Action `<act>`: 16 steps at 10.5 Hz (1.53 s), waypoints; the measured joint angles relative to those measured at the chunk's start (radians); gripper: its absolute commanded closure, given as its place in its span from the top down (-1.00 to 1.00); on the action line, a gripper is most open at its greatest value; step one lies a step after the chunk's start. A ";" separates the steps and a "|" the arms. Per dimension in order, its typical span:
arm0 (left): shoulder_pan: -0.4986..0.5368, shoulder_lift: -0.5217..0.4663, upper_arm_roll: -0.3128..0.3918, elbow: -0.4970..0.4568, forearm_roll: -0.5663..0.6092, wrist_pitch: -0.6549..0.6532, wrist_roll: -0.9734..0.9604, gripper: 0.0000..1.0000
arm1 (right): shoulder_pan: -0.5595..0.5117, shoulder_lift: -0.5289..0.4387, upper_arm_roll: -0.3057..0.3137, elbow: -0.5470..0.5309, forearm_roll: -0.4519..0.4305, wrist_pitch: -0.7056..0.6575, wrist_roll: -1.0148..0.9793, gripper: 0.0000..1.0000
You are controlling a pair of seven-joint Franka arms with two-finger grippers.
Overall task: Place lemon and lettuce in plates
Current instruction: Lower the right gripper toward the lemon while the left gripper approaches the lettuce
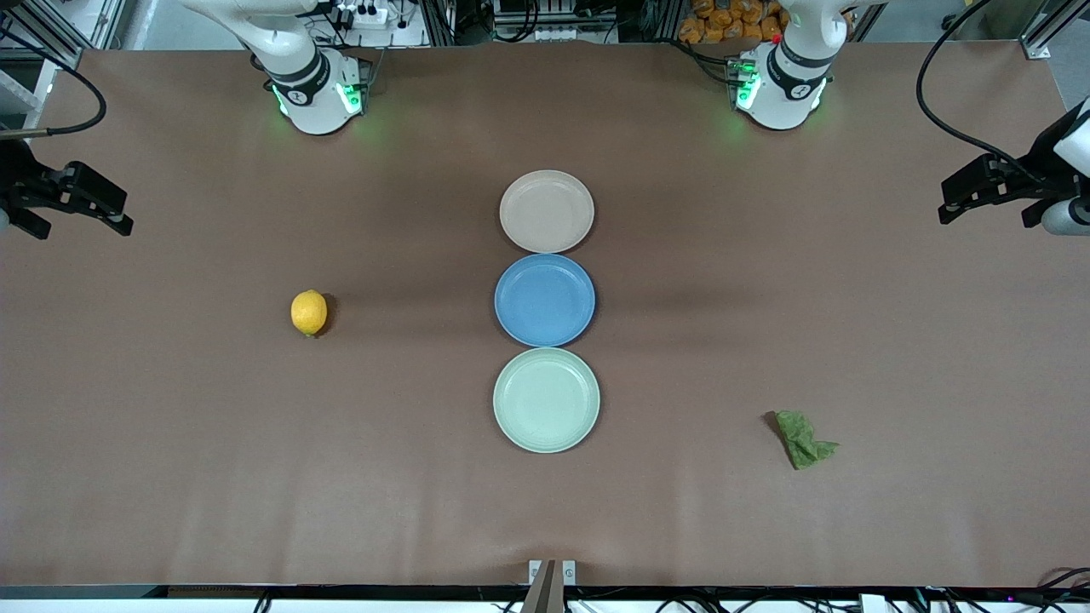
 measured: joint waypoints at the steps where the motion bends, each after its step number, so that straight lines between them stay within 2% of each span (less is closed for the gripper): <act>1: 0.000 0.000 0.000 0.000 0.000 0.000 0.000 1.00 | 0.000 0.000 0.000 0.000 0.000 0.000 0.000 1.00; 3: -0.002 0.003 -0.001 -0.002 0.000 -0.001 0.000 1.00 | 0.000 0.000 0.000 0.000 0.001 -0.001 0.000 1.00; 5: -0.004 0.050 -0.004 -0.012 -0.002 0.020 0.000 1.00 | 0.000 0.002 0.000 -0.001 0.001 -0.001 0.000 1.00; 12: -0.043 0.381 -0.007 -0.023 0.010 0.317 -0.022 1.00 | 0.004 0.012 0.003 -0.016 0.006 0.000 0.000 1.00; 16: -0.085 0.552 -0.001 -0.020 0.076 0.543 -0.040 1.00 | 0.023 0.112 0.008 -0.065 0.010 0.036 0.003 1.00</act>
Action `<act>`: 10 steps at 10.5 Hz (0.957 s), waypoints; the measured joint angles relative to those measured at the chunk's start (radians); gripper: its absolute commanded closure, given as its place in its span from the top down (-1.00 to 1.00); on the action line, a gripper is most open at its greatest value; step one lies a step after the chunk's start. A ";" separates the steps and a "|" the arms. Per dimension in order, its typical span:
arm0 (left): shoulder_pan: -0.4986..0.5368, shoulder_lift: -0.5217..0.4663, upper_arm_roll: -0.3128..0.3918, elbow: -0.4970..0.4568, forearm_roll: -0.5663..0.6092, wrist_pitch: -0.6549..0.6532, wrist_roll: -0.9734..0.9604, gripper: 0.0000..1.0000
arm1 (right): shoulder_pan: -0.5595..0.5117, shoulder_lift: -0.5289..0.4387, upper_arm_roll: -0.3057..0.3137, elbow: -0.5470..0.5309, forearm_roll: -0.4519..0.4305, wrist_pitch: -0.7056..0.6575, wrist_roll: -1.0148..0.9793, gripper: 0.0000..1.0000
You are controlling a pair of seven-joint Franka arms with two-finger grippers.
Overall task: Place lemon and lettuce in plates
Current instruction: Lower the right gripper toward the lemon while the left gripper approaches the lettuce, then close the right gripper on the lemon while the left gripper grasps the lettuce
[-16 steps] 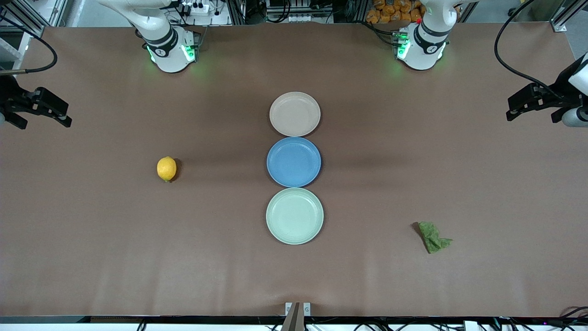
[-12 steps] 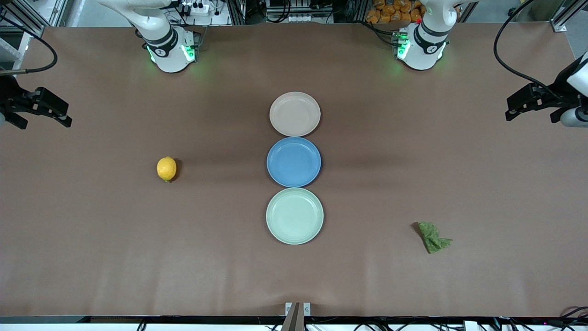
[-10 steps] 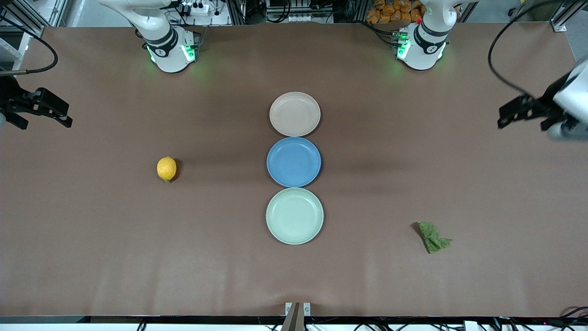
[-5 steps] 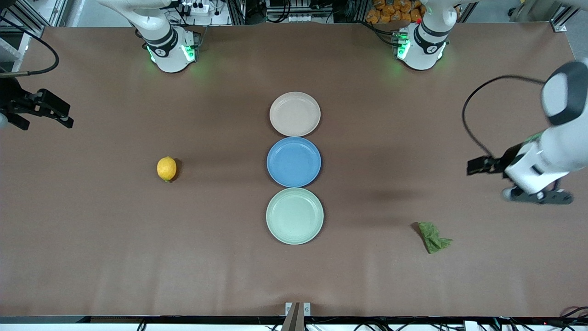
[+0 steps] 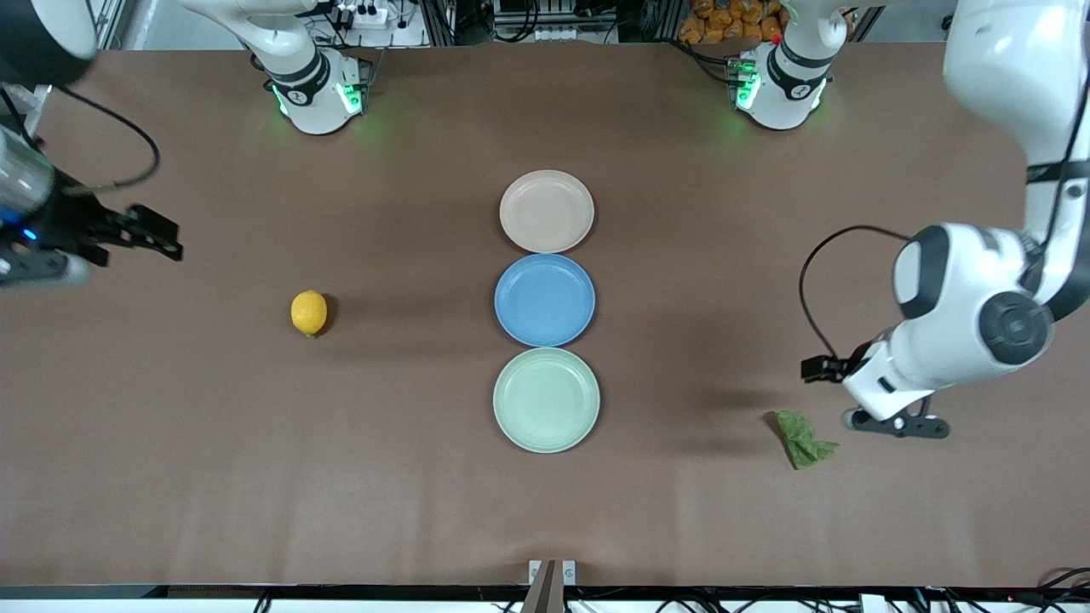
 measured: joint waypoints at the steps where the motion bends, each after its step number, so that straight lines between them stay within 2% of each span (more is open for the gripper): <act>1: 0.001 0.031 0.003 0.004 0.001 0.054 0.000 1.00 | 0.000 0.036 -0.001 -0.019 0.010 0.031 0.001 1.00; 4: 0.000 0.113 0.005 0.040 0.001 0.172 0.000 1.00 | -0.008 0.094 -0.007 -0.149 0.047 0.177 0.003 1.00; 6: -0.009 0.163 0.020 0.048 0.006 0.243 0.001 1.00 | -0.007 0.111 -0.007 -0.228 0.056 0.223 0.004 1.00; 10: -0.086 0.241 0.111 0.057 0.047 0.301 0.002 1.00 | 0.015 0.135 -0.003 -0.351 0.064 0.349 0.016 1.00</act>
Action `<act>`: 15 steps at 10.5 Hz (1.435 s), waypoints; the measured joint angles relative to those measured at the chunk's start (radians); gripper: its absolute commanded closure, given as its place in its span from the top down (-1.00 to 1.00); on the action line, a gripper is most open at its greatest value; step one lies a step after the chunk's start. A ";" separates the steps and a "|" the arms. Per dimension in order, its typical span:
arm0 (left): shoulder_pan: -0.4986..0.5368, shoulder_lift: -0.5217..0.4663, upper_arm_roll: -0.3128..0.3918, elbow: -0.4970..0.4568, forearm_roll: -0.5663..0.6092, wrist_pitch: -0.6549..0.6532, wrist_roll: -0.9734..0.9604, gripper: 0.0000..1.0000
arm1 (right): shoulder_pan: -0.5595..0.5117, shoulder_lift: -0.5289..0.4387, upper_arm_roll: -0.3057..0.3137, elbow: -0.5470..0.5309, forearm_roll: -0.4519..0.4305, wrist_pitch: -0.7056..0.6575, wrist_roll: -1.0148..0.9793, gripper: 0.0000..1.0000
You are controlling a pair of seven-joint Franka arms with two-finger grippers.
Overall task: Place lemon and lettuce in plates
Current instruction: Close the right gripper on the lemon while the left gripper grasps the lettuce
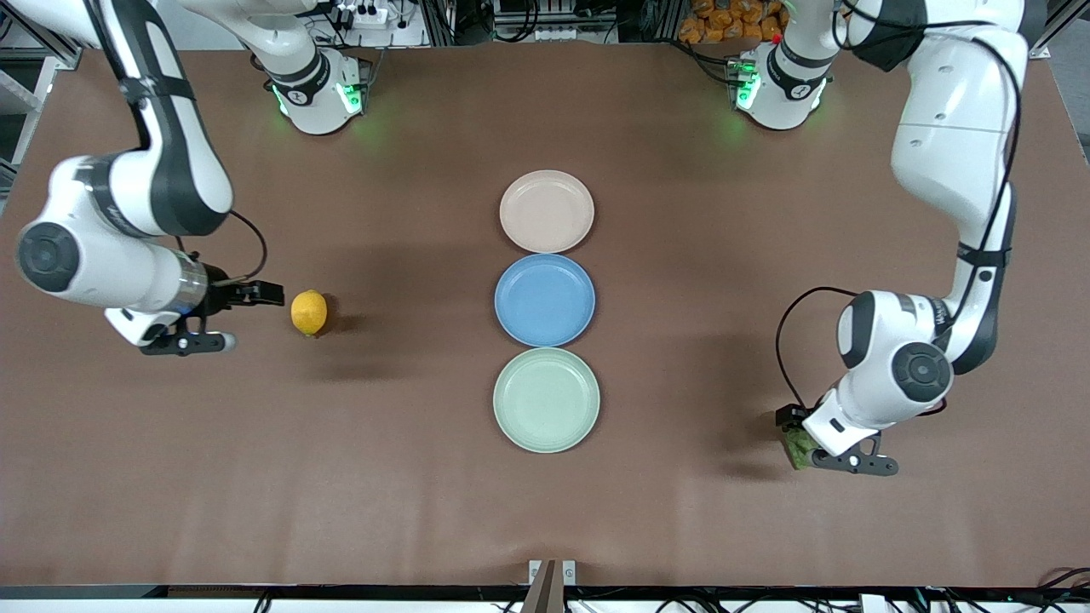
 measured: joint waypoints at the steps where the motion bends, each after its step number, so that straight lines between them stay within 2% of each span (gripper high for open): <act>1: -0.008 0.009 0.005 0.004 0.000 0.016 0.000 1.00 | 0.000 0.016 -0.001 -0.011 0.000 0.024 0.000 1.00; 4: -0.010 0.037 0.011 0.008 0.000 0.095 0.000 1.00 | -0.001 0.062 -0.002 -0.124 0.000 0.222 0.001 1.00; 6: -0.010 0.054 0.013 0.009 0.001 0.117 0.001 0.65 | -0.001 0.107 -0.002 -0.157 0.000 0.266 0.001 1.00; 7: -0.010 0.056 0.015 0.010 0.001 0.119 0.001 0.33 | -0.001 0.130 -0.002 -0.158 0.000 0.275 0.001 1.00; 8: -0.010 0.056 0.016 0.011 0.001 0.120 0.001 -0.48 | -0.001 0.149 -0.002 -0.159 0.000 0.285 0.001 1.00; 9: -0.010 0.057 0.017 0.013 0.001 0.120 0.001 -0.99 | -0.001 0.164 -0.002 -0.159 0.001 0.290 0.001 1.00; 10: -0.010 0.056 0.019 0.016 0.001 0.121 0.000 -1.00 | -0.001 0.175 -0.002 -0.159 0.001 0.293 0.001 1.00; 11: -0.010 0.056 0.020 0.019 0.001 0.121 -0.001 -1.00 | -0.001 0.184 -0.002 -0.159 0.002 0.294 0.001 0.68; 12: -0.009 0.056 0.021 0.019 0.001 0.121 -0.005 -1.00 | -0.001 0.189 -0.002 -0.159 0.003 0.295 0.001 0.09; 13: -0.009 0.056 0.021 0.019 0.001 0.121 -0.013 -1.00 | -0.001 0.191 -0.002 -0.159 0.004 0.297 0.001 -0.37; 15: -0.010 0.055 0.020 0.019 0.001 0.117 -0.019 -1.00 | 0.001 0.192 0.000 -0.158 0.005 0.297 0.001 -0.76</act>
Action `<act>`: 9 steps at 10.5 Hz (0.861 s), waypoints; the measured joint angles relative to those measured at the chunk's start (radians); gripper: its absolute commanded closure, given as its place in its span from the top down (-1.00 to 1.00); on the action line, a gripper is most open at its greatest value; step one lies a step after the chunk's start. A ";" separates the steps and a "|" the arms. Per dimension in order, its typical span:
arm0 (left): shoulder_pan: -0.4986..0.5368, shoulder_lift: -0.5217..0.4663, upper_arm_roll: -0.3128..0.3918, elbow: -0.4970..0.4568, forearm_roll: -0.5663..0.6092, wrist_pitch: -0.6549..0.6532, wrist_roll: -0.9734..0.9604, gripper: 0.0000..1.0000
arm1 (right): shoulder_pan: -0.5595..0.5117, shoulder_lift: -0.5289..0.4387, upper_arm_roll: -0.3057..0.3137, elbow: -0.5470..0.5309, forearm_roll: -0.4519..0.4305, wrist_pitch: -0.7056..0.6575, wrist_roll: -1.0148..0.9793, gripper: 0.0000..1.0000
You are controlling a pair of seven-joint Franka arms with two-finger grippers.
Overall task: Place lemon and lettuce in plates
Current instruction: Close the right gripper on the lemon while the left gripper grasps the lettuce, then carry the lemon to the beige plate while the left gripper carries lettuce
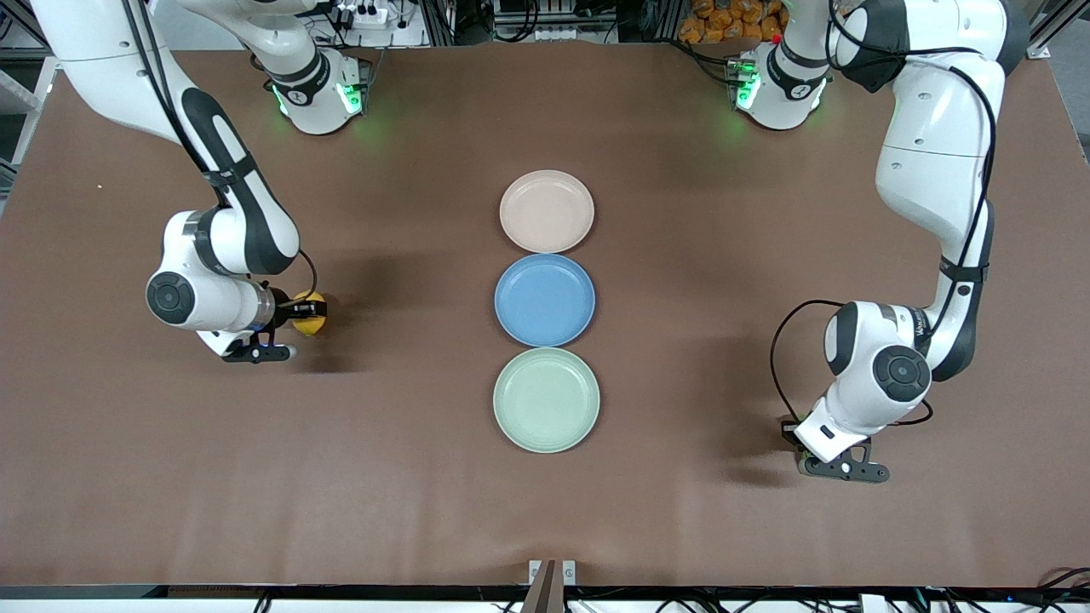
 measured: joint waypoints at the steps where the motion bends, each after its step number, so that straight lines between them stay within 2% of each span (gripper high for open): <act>1: -0.001 -0.008 -0.002 0.002 0.000 -0.017 -0.001 -1.00 | 0.000 0.000 0.000 0.000 0.000 0.000 0.000 -0.98; 3: -0.006 -0.053 -0.033 0.015 0.000 -0.092 -0.027 -1.00 | 0.000 0.001 0.001 0.012 0.000 -0.020 0.000 -1.00; 5: -0.015 -0.112 -0.100 0.019 -0.002 -0.142 -0.107 -1.00 | 0.005 0.000 0.009 0.077 0.003 -0.142 0.004 -1.00; 7: -0.026 -0.143 -0.182 0.019 -0.002 -0.152 -0.223 -1.00 | 0.028 -0.010 0.020 0.156 0.063 -0.262 0.016 -1.00; 9: -0.038 -0.144 -0.265 0.018 -0.002 -0.142 -0.335 -1.00 | 0.081 -0.028 0.029 0.176 0.125 -0.312 0.082 -1.00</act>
